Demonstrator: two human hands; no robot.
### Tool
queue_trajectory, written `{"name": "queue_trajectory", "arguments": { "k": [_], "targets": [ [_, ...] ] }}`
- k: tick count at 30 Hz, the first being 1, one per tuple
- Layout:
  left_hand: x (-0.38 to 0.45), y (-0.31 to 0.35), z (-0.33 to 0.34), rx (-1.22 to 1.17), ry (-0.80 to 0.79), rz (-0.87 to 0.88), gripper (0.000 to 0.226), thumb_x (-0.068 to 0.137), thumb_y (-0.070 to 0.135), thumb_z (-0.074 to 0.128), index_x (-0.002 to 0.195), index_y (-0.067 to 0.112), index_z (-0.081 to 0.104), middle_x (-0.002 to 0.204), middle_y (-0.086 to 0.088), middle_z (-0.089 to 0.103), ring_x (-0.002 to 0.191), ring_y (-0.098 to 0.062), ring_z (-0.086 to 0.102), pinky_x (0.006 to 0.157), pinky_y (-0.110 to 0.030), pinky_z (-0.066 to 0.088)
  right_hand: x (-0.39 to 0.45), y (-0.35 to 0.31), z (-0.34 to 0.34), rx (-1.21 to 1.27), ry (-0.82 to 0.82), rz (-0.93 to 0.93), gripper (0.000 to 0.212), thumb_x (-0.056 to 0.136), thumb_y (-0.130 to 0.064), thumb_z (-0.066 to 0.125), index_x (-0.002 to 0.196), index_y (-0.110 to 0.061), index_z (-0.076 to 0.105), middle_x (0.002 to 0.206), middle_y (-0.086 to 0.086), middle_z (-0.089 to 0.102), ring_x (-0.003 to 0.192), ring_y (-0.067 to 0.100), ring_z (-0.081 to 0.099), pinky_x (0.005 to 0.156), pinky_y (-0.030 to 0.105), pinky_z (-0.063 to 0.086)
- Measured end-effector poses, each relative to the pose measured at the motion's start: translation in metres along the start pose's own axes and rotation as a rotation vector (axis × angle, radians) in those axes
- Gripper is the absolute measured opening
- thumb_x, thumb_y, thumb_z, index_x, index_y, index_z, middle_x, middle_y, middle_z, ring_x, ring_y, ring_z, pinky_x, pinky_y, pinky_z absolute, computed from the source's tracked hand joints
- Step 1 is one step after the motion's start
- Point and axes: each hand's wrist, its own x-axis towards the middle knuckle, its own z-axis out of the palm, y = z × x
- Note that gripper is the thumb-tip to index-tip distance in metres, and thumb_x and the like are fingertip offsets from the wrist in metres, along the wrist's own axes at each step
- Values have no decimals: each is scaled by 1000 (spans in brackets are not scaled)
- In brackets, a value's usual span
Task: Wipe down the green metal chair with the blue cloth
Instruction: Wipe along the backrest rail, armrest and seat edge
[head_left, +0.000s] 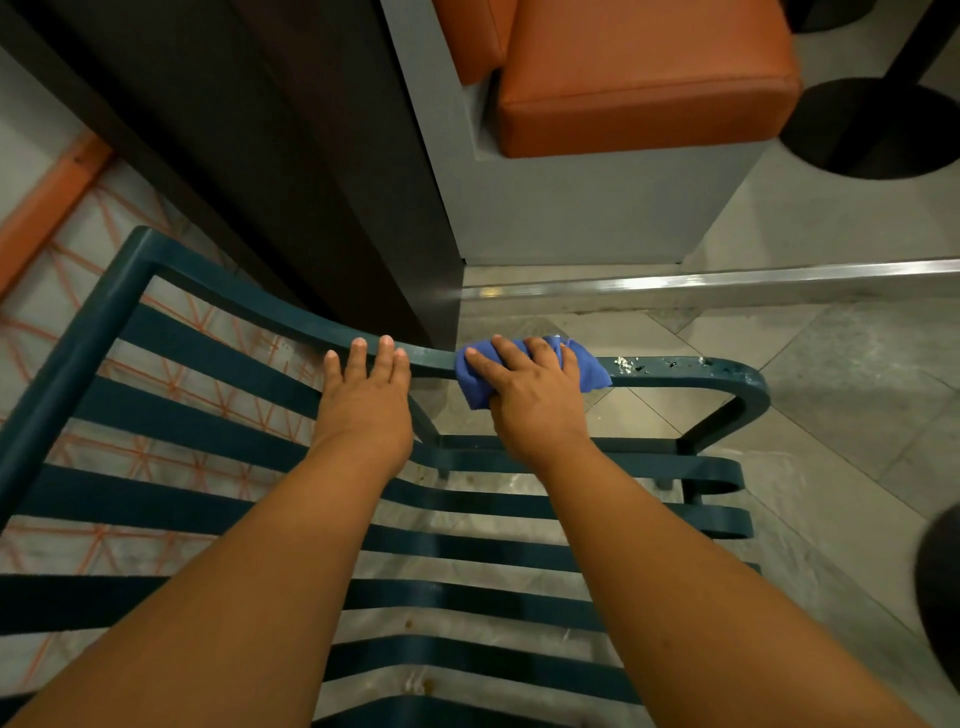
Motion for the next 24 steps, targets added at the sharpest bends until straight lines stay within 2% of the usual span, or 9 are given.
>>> {"name": "queue_trajectory", "arguments": {
  "k": [3, 5, 7, 10, 13, 15, 18, 21, 24],
  "targets": [
    [0, -1, 1, -2, 8, 5, 95, 87, 13, 57, 149, 17, -15, 157, -5, -21, 144, -32, -17, 116, -53, -7, -13, 25, -7, 1, 41, -83, 51, 95, -31, 50, 142, -45, 33, 152, -6, 35, 137, 28, 30, 111, 52, 17],
    [-2, -1, 0, -6, 6, 9, 93, 88, 11, 54, 149, 17, -15, 157, -5, -22, 144, -31, -17, 116, -52, -8, -7, 30, -15, -5, 17, 5, 44, 97, -38, 43, 140, -43, 37, 143, -5, 45, 128, 26, 39, 106, 51, 23],
    [-3, -1, 0, -11, -2, 18, 93, 88, 10, 54, 149, 17, -15, 157, -5, -22, 144, -31, -18, 116, -52, -7, 11, 21, -25, 13, -64, 142, 35, 96, -40, 38, 130, -36, 47, 123, 1, 58, 114, 27, 48, 101, 50, 29],
    [-2, -1, 0, -18, 4, 26, 93, 87, 10, 55, 149, 17, -15, 157, -5, -22, 144, -32, -17, 117, -52, -6, 39, 6, -38, -42, -224, 229, 31, 97, -39, 33, 103, -22, 58, 93, 6, 62, 92, 26, 55, 96, 46, 36],
    [-2, -1, 2, -10, 11, 40, 94, 87, 11, 56, 149, 17, -15, 157, -5, -22, 144, -32, -17, 117, -52, -6, 60, 13, -43, 58, -407, 299, 30, 95, -38, 41, 88, -16, 59, 88, 7, 62, 90, 26, 58, 95, 42, 41],
    [-3, -1, 3, 1, 24, 45, 93, 88, 10, 54, 149, 16, -16, 157, -6, -22, 144, -33, -17, 117, -52, -6, 69, 12, -45, 121, -461, 339, 28, 93, -40, 46, 84, -16, 59, 88, 7, 61, 91, 26, 58, 96, 42, 42],
    [-4, 2, 2, 15, 15, 38, 92, 88, 10, 53, 149, 16, -17, 157, -6, -24, 144, -34, -17, 117, -52, -6, 66, -15, -33, 31, -364, 215, 25, 93, -38, 50, 102, -16, 57, 88, 6, 59, 89, 26, 56, 90, 40, 40],
    [-4, 4, 1, 12, 9, 22, 94, 88, 14, 55, 149, 17, -17, 157, -6, -23, 144, -34, -17, 116, -52, -7, 49, -34, -11, -10, -102, 36, 31, 95, -38, 48, 123, -28, 46, 111, 4, 59, 104, 27, 52, 88, 44, 37],
    [-5, 3, 1, 7, 4, 26, 94, 89, 17, 56, 149, 18, -16, 157, -6, -23, 144, -34, -17, 116, -52, -6, 39, -16, -8, -5, -40, -9, 34, 96, -41, 42, 128, -32, 43, 120, 2, 57, 112, 27, 49, 93, 48, 36]
  ]
}}
